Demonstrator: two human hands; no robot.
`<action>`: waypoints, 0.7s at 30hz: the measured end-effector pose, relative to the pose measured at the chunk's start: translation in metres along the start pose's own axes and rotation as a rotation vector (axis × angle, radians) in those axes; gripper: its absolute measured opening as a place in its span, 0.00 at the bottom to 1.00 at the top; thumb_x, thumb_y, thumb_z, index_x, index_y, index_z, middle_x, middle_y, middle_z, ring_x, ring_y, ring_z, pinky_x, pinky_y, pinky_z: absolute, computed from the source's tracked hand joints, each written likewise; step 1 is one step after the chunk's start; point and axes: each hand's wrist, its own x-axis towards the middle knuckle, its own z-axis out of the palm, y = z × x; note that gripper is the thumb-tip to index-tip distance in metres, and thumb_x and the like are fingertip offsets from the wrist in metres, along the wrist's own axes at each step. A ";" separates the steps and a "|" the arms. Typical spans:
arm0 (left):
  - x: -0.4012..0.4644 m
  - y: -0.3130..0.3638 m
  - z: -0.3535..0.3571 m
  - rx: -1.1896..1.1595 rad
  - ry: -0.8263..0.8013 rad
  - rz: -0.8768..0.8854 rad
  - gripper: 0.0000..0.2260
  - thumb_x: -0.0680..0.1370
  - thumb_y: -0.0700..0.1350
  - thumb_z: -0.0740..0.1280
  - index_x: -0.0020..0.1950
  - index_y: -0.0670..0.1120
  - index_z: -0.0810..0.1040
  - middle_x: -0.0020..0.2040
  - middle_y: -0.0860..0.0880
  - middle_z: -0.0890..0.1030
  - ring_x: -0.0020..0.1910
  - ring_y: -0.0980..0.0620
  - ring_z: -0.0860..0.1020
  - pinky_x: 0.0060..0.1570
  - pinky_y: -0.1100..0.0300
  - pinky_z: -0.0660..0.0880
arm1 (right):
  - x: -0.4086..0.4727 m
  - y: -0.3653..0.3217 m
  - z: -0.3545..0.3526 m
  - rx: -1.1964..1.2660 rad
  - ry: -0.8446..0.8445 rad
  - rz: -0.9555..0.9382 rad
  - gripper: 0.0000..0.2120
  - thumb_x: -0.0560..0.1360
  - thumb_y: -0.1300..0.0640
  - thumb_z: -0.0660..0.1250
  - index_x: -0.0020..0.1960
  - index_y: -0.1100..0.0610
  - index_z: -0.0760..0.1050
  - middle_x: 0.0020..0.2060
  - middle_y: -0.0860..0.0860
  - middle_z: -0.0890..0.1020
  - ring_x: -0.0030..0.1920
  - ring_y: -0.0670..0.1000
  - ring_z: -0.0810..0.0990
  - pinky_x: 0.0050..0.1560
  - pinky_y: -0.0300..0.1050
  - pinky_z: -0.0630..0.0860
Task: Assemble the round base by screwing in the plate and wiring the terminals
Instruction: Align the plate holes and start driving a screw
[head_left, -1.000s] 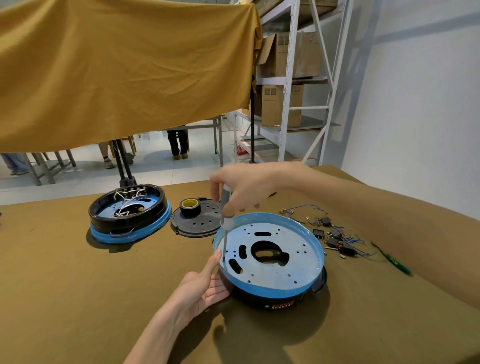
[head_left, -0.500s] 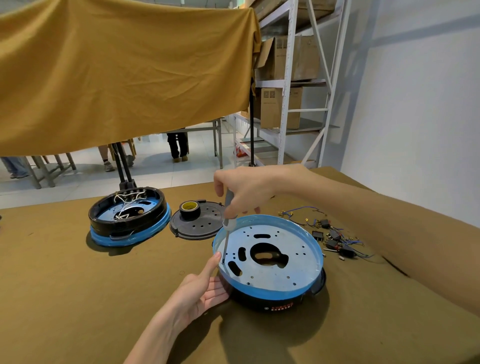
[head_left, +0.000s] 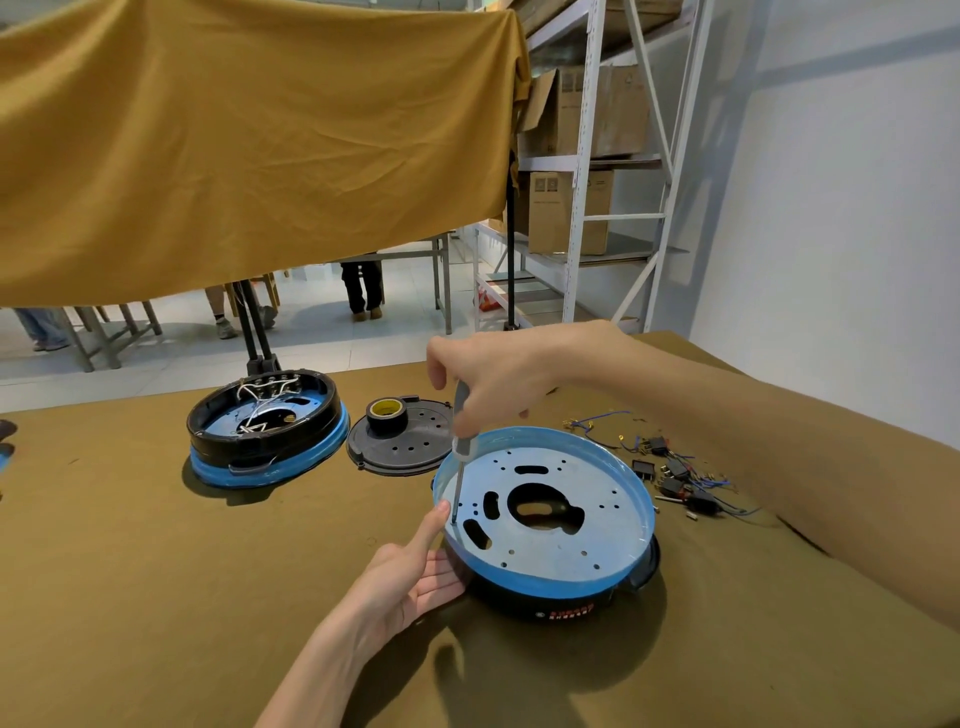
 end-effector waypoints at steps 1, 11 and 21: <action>0.000 0.000 0.000 0.002 -0.002 0.002 0.42 0.60 0.67 0.76 0.59 0.34 0.79 0.49 0.38 0.87 0.48 0.43 0.88 0.40 0.56 0.84 | 0.000 0.000 -0.001 0.011 -0.021 0.000 0.18 0.77 0.52 0.70 0.62 0.53 0.65 0.47 0.56 0.83 0.41 0.57 0.86 0.28 0.40 0.77; 0.002 -0.003 -0.002 0.014 -0.012 0.020 0.42 0.60 0.67 0.76 0.59 0.34 0.79 0.49 0.38 0.87 0.49 0.43 0.87 0.42 0.55 0.85 | 0.004 -0.007 0.004 0.050 0.027 -0.013 0.13 0.80 0.50 0.68 0.58 0.55 0.68 0.38 0.55 0.85 0.29 0.52 0.85 0.26 0.40 0.77; 0.001 -0.002 0.000 0.006 -0.001 0.013 0.40 0.62 0.66 0.76 0.59 0.35 0.79 0.48 0.38 0.87 0.47 0.43 0.88 0.39 0.56 0.84 | 0.007 0.004 0.001 0.040 0.010 0.031 0.15 0.80 0.48 0.70 0.57 0.57 0.71 0.40 0.56 0.85 0.28 0.49 0.84 0.25 0.36 0.75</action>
